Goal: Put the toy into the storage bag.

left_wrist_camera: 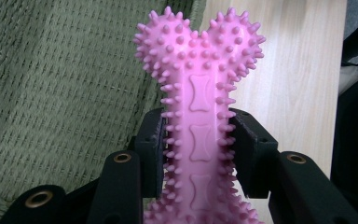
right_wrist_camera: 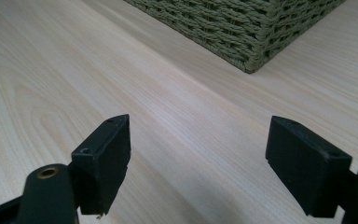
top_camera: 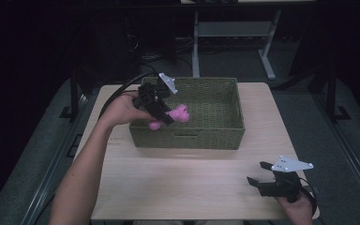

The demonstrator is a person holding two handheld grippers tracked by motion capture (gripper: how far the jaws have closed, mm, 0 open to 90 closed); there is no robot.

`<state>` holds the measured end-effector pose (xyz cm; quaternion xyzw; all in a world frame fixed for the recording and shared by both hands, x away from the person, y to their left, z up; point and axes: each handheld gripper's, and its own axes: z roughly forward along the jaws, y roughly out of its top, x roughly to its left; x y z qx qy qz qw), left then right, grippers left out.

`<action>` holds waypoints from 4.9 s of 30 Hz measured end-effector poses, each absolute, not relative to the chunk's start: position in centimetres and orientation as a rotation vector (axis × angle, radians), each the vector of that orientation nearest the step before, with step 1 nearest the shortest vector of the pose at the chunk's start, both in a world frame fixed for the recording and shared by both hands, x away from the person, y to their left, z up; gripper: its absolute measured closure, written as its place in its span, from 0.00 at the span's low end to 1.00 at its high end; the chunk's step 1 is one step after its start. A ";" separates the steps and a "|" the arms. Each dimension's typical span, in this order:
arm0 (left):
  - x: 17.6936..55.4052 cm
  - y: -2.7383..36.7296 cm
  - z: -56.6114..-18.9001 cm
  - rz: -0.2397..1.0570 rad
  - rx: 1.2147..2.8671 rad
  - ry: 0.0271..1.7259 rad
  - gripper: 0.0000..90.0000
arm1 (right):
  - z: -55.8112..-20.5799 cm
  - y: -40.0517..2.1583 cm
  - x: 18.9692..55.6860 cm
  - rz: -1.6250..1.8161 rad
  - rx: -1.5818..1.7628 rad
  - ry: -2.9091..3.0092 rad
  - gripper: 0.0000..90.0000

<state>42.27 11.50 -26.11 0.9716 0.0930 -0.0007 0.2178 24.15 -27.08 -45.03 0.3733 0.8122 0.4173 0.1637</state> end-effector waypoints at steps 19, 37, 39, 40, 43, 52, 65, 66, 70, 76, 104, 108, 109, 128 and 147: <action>46.1 10.4 -28.4 -0.037 2.684 0.342 0.65 | -44.8 -27.1 24.1 1.193 1.055 2.315 0.24; 48.1 10.5 -30.5 -0.060 2.699 0.428 0.64 | -44.8 -27.1 24.0 1.201 1.043 2.314 0.24; 48.3 10.6 -30.7 -0.059 2.701 0.435 0.64 | -44.8 -27.1 24.0 1.199 1.044 2.315 0.24; 48.4 10.6 -30.8 -0.054 2.701 0.437 0.64 | -44.8 -27.1 24.0 1.200 1.050 2.316 0.24; 48.7 10.7 -31.1 -0.067 2.696 0.446 0.64 | -44.8 -27.1 23.9 1.201 1.046 2.314 0.24; 49.2 11.4 -32.5 -0.085 2.686 0.492 0.64 | -44.8 -27.1 23.9 1.203 1.051 2.316 0.24; 49.7 11.2 -33.5 -0.085 2.689 0.494 0.64 | -44.9 -27.0 23.9 1.205 1.051 2.317 0.24; 49.7 11.1 -33.6 -0.090 2.683 0.498 0.64 | -44.9 -27.0 23.9 1.201 1.048 2.318 0.24; 49.8 10.9 -33.9 -0.089 2.684 0.486 0.64 | -44.9 -27.1 23.9 1.199 1.052 2.317 0.24; 49.8 10.6 -34.5 -0.109 2.697 0.485 0.64 | -44.9 -27.1 23.9 1.201 1.058 2.315 0.24; 50.2 10.2 -35.6 -0.127 2.734 0.475 0.64 | -45.0 -27.1 23.9 1.193 1.065 2.315 0.24; 50.3 10.1 -35.8 -0.139 2.744 0.465 0.64 | -44.9 -27.2 23.9 1.193 1.064 2.311 0.24; 50.4 10.0 -35.8 -0.142 2.744 0.464 0.64 | -44.9 -27.2 23.9 1.193 1.067 2.311 0.24; 50.3 10.3 -35.1 -0.155 2.700 0.472 0.60 | -44.9 -27.2 23.8 1.194 1.069 2.306 0.24; 48.7 10.1 -33.4 -0.113 2.683 0.450 0.45 | -44.9 -27.1 23.6 1.196 1.069 2.306 0.24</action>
